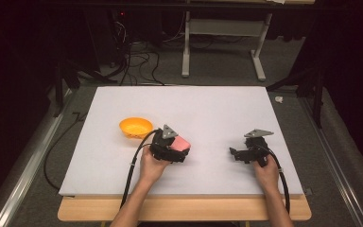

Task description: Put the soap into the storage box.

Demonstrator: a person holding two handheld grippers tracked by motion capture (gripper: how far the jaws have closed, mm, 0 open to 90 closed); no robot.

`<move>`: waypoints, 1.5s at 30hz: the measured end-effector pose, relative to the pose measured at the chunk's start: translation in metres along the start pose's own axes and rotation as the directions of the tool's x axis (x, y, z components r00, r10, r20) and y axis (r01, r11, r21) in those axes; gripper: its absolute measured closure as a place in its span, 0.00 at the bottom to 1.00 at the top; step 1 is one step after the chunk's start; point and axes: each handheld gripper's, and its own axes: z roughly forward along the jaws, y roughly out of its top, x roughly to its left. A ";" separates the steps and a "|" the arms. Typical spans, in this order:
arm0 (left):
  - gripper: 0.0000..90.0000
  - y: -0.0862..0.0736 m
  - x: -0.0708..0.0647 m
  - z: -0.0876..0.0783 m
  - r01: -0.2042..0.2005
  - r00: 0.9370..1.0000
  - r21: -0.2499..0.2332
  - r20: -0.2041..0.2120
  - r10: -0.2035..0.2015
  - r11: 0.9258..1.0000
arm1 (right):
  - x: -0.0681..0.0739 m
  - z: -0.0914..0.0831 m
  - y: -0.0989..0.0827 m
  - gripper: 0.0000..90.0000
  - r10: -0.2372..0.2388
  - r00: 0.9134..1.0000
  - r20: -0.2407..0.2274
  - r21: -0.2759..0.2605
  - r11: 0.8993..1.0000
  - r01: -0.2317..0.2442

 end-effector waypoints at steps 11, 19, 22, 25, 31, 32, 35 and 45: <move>0.15 -0.006 0.001 -0.014 0.005 1.000 -0.013 -0.005 -0.005 1.000 | 0.000 0.000 0.000 0.16 0.000 1.000 0.000 0.002 1.000 0.000; 0.15 -0.009 0.004 -0.022 0.021 1.000 -0.022 -0.010 -0.021 1.000 | 0.000 0.000 0.000 0.16 -0.002 1.000 0.000 0.002 1.000 0.002; 0.15 -0.011 0.006 -0.025 0.029 1.000 -0.025 -0.011 -0.029 0.999 | 0.000 0.000 0.000 0.16 0.000 1.000 0.000 0.002 1.000 0.000; 0.15 -0.014 0.007 -0.029 0.035 0.999 -0.031 -0.020 -0.035 0.999 | 0.000 0.000 0.000 0.16 -0.001 1.000 0.000 0.002 1.000 0.001; 0.15 -0.018 0.011 -0.038 0.052 0.998 -0.042 -0.033 -0.053 0.998 | 0.000 0.000 0.000 0.16 -0.003 1.000 0.000 0.001 1.000 0.003; 0.15 -0.019 0.012 -0.039 0.055 0.998 -0.042 -0.034 -0.056 0.998 | 0.000 0.000 0.000 0.16 -0.003 1.000 0.000 0.001 1.000 0.003; 0.15 -0.021 0.013 -0.042 0.062 0.997 -0.044 -0.043 -0.064 0.997 | 0.000 0.000 0.000 0.16 -0.001 1.000 0.000 0.001 1.000 0.001; 0.15 -0.030 0.019 -0.051 0.084 0.994 -0.051 -0.062 -0.087 0.995 | 0.000 0.000 0.000 0.16 -0.001 1.000 0.000 0.001 1.000 0.001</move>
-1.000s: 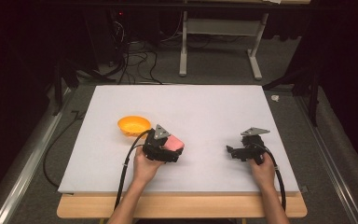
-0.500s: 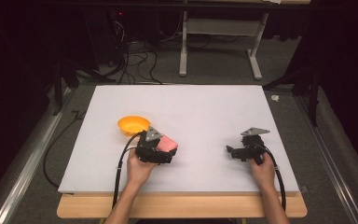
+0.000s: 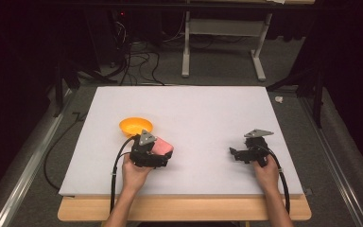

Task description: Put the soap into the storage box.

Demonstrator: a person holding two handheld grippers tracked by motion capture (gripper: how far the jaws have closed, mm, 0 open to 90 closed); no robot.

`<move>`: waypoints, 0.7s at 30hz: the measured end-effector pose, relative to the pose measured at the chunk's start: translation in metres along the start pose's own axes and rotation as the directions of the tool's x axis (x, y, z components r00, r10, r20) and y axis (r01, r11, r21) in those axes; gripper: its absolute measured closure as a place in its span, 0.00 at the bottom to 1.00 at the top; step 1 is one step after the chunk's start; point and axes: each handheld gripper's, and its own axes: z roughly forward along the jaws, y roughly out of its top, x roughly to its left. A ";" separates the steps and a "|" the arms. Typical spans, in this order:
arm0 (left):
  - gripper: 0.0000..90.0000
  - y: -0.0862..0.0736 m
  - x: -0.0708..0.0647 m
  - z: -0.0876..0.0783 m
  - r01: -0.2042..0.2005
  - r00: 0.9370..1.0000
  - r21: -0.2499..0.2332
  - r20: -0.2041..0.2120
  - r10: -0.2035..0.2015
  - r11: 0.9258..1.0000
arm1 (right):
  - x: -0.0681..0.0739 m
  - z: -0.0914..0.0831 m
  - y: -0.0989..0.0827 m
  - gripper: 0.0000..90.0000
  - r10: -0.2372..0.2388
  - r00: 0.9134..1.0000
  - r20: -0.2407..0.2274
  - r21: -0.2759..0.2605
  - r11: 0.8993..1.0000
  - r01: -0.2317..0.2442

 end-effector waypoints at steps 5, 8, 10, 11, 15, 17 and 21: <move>0.15 -0.003 0.002 -0.006 0.007 1.000 -0.009 -0.010 -0.007 1.000 | 0.000 0.000 0.000 0.16 0.000 1.000 0.000 0.000 1.000 0.000; 0.15 -0.005 0.003 -0.009 0.008 1.000 -0.011 -0.017 -0.008 1.000 | 0.000 0.000 0.000 0.16 0.000 1.000 0.000 0.000 1.000 0.000; 0.15 -0.006 0.004 -0.011 0.009 1.000 -0.013 -0.023 -0.009 1.000 | 0.000 0.000 0.000 0.16 0.000 1.000 0.000 0.000 1.000 0.000; 0.15 -0.007 0.004 -0.012 0.011 1.000 -0.016 -0.027 -0.011 1.000 | 0.000 0.000 0.000 0.16 0.000 1.000 0.000 0.000 1.000 0.000; 0.15 -0.010 0.007 -0.017 0.017 0.999 -0.020 -0.040 -0.018 1.000 | 0.000 0.000 0.000 0.16 0.000 1.000 0.000 0.000 1.000 0.000; 0.15 -0.012 0.009 -0.020 0.022 0.999 -0.022 -0.049 -0.023 1.000 | 0.000 0.000 0.000 0.16 0.000 1.000 0.000 0.000 1.000 0.000; 0.15 -0.014 0.013 -0.025 0.033 0.997 -0.030 -0.064 -0.035 0.999 | 0.000 0.000 0.000 0.16 0.000 1.000 0.000 0.000 1.000 0.000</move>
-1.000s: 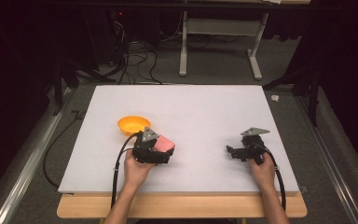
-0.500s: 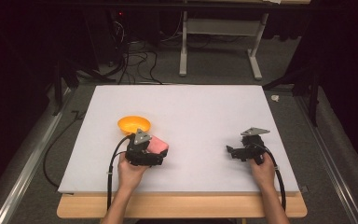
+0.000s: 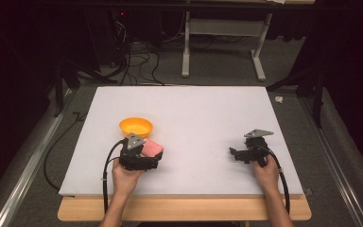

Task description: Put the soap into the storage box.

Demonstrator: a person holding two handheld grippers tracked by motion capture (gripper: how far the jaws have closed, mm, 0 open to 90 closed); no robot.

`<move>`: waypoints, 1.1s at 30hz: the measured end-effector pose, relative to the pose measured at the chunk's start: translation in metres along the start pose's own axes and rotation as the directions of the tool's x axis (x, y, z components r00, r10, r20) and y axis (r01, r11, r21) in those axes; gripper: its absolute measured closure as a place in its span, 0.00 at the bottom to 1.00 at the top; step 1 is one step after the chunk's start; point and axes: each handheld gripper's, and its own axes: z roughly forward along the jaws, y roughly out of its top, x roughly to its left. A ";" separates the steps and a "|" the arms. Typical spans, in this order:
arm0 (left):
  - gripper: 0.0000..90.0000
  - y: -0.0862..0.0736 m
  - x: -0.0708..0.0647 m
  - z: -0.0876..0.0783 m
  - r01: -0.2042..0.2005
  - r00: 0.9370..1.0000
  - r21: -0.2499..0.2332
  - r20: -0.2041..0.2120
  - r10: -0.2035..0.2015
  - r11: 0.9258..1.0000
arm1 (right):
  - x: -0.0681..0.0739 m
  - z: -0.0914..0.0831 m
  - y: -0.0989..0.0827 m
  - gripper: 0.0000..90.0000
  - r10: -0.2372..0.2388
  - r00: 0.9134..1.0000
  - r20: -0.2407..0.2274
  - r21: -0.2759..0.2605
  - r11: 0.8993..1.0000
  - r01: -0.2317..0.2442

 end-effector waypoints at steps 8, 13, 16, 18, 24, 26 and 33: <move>0.15 -0.005 0.010 -0.008 0.034 0.999 -0.019 -0.035 -0.035 0.999 | 0.000 0.000 0.000 0.16 0.000 1.000 0.000 0.000 1.000 0.000; 0.15 -0.006 0.014 -0.012 0.047 0.998 -0.027 -0.045 -0.048 0.999 | 0.000 0.000 0.000 0.16 0.000 1.000 0.000 0.000 1.000 0.000; 0.15 -0.007 0.016 -0.013 0.053 0.997 -0.029 -0.052 -0.055 0.998 | 0.000 0.000 0.000 0.16 0.000 1.000 0.000 0.000 1.000 0.000; 0.15 -0.007 0.018 -0.014 0.057 0.997 -0.031 -0.056 -0.058 0.998 | 0.000 0.000 0.000 0.16 -0.001 1.000 0.000 0.000 1.000 0.001; 0.15 -0.008 0.023 -0.016 0.071 0.995 -0.037 -0.070 -0.074 0.997 | 0.000 0.000 0.000 0.16 -0.001 1.000 0.000 0.000 1.000 0.001; 0.15 -0.008 0.025 -0.017 0.075 0.994 -0.037 -0.074 -0.077 0.997 | 0.000 0.000 0.000 0.16 0.000 1.000 0.000 0.000 1.000 0.000; 0.15 -0.009 0.033 -0.022 0.097 0.990 -0.049 -0.099 -0.102 0.994 | 0.000 0.000 0.000 0.16 -0.003 1.000 0.000 -0.001 1.000 0.003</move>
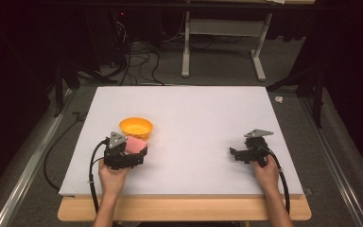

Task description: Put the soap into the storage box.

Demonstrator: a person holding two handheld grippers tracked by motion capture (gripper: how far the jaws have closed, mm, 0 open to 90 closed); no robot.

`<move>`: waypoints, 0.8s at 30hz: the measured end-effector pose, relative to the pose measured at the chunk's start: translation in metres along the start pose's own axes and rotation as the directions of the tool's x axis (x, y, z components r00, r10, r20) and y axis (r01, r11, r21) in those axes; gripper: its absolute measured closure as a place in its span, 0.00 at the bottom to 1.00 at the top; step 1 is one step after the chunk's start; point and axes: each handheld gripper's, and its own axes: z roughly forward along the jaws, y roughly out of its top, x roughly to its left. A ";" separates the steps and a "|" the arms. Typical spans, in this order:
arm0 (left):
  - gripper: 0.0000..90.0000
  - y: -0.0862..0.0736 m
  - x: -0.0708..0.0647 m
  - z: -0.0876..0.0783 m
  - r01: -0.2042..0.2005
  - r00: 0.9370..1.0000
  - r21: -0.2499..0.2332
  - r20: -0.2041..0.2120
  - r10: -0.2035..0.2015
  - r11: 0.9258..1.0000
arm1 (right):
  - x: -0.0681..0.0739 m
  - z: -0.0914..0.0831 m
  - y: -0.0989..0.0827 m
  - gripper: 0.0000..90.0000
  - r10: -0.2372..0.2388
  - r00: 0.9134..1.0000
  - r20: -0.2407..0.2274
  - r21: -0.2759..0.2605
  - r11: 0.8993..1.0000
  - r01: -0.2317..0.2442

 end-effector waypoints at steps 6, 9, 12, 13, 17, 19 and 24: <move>0.15 0.002 0.005 -0.002 0.012 1.000 -0.003 -0.023 -0.013 1.000 | 0.000 0.000 0.000 0.16 0.000 1.000 0.000 0.000 1.000 0.000; 0.15 0.004 0.008 -0.002 0.014 0.999 0.004 -0.040 -0.014 1.000 | 0.000 0.000 0.000 0.16 0.000 1.000 0.000 0.000 1.000 0.000; 0.15 0.008 0.011 -0.001 0.018 0.998 0.006 -0.058 -0.018 1.000 | 0.000 0.000 0.000 0.16 0.000 1.000 0.000 0.000 1.000 0.000; 0.15 0.009 0.012 -0.001 0.021 0.998 0.007 -0.059 -0.020 1.000 | 0.000 0.000 0.000 0.16 0.000 1.000 0.000 0.000 1.000 0.000; 0.15 0.011 0.015 0.001 0.034 0.997 0.003 -0.076 -0.034 0.999 | 0.000 0.000 0.000 0.16 0.000 1.000 0.000 0.000 1.000 0.000; 0.15 0.012 0.017 0.001 0.041 0.996 0.003 -0.080 -0.041 0.999 | 0.000 0.000 0.000 0.16 0.000 1.000 0.000 0.000 1.000 0.000; 0.15 0.017 0.020 0.002 0.053 0.995 0.001 -0.088 -0.053 0.999 | 0.000 0.000 0.000 0.16 0.003 1.000 0.000 0.001 1.000 -0.003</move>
